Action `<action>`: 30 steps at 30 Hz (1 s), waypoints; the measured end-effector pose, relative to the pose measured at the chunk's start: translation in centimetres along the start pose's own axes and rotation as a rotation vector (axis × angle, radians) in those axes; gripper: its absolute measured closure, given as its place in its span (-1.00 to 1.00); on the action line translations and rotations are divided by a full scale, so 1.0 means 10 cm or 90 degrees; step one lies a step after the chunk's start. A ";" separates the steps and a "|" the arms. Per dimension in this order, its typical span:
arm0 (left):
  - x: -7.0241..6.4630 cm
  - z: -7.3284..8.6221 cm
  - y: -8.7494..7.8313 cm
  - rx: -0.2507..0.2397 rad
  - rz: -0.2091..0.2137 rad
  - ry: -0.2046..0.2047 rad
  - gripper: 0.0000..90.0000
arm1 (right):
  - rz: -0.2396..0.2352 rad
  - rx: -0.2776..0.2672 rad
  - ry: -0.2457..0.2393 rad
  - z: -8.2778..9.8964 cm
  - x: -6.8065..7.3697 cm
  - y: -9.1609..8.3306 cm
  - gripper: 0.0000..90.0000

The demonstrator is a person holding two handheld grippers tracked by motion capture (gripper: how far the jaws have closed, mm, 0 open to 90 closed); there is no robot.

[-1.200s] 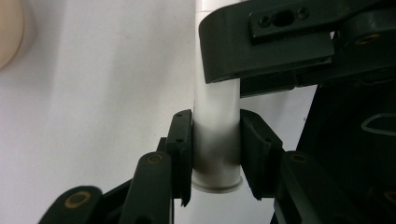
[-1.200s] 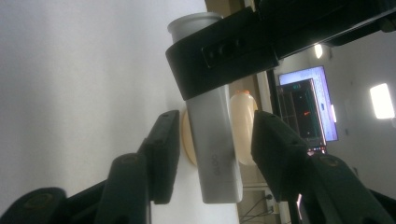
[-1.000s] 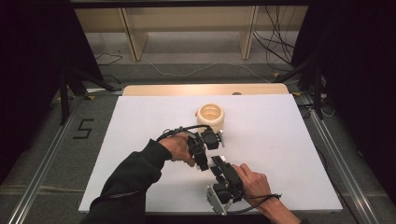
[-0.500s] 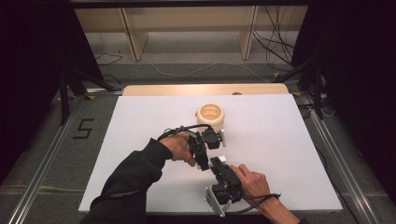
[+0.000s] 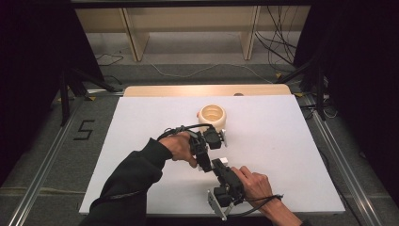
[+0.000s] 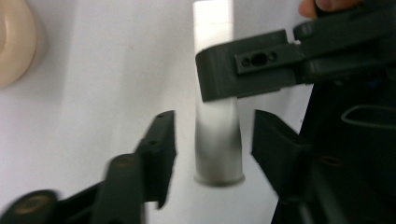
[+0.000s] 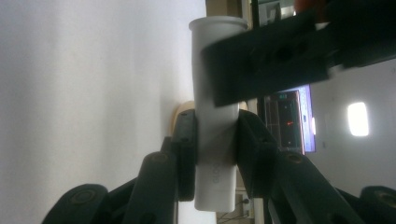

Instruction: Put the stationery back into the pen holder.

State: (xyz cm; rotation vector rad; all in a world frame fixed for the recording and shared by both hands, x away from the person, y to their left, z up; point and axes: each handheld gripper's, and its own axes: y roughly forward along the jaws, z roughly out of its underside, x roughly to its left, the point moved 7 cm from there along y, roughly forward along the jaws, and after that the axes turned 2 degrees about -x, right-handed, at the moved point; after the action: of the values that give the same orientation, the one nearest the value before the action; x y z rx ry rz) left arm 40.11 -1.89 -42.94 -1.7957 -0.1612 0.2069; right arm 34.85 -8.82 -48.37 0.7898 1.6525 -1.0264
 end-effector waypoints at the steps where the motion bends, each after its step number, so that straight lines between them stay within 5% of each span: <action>1: 0.00 0.00 -0.02 -0.005 -0.005 0.003 -0.02 | -0.003 0.008 0.010 0.01 0.02 -0.01 0.57; 10: 0.09 0.10 -0.21 -0.058 -0.035 -0.021 -0.39 | 0.002 -0.001 0.017 0.11 -0.05 0.01 0.57; 13: 0.14 0.17 -0.26 -0.079 -0.042 -0.038 -0.45 | -0.004 0.012 0.040 0.14 -0.06 -0.01 0.57; 18: 0.20 0.28 -0.30 -0.111 -0.051 -0.066 -0.50 | -0.012 0.006 0.049 0.17 -0.07 0.01 0.57; 25: 0.24 0.43 -0.32 -0.136 -0.058 -0.088 -0.53 | -0.014 0.015 0.098 0.21 -0.08 0.00 0.57; 27: 0.25 0.46 -0.33 -0.145 -0.062 -0.094 -0.53 | -0.011 0.003 0.078 0.21 -0.11 0.02 0.57; 30: 0.26 0.53 -0.32 -0.159 -0.065 -0.104 -0.54 | -0.013 0.005 0.088 0.22 -0.12 0.01 0.57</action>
State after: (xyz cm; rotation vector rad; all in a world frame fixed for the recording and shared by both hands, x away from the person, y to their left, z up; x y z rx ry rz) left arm 41.43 4.39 -41.15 -2.0125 -0.4086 0.2699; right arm 36.17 -10.79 -47.61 0.8677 1.7778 -1.0128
